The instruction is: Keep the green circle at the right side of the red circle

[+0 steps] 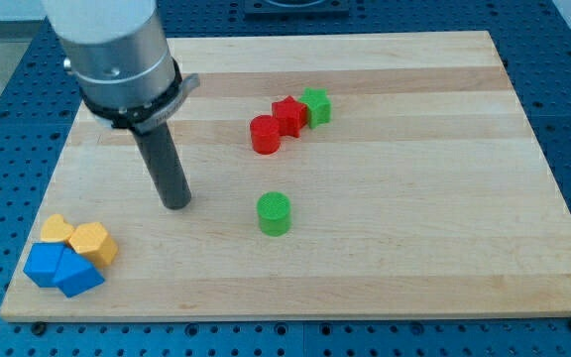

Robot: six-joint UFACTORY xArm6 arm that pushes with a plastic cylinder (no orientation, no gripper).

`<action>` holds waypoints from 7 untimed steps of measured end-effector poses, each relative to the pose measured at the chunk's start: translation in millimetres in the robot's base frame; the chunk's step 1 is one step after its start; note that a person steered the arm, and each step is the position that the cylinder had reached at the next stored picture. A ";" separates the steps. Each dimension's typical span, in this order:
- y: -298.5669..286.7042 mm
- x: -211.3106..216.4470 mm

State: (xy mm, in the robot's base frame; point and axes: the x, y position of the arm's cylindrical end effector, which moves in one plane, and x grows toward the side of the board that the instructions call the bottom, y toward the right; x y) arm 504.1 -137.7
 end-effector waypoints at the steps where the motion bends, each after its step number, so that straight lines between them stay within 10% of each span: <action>1: 32.5 26.9; 3: 117.4 64.2; 4: 129.1 13.0; 7: 102.0 20.6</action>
State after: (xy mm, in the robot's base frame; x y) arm 524.7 -35.7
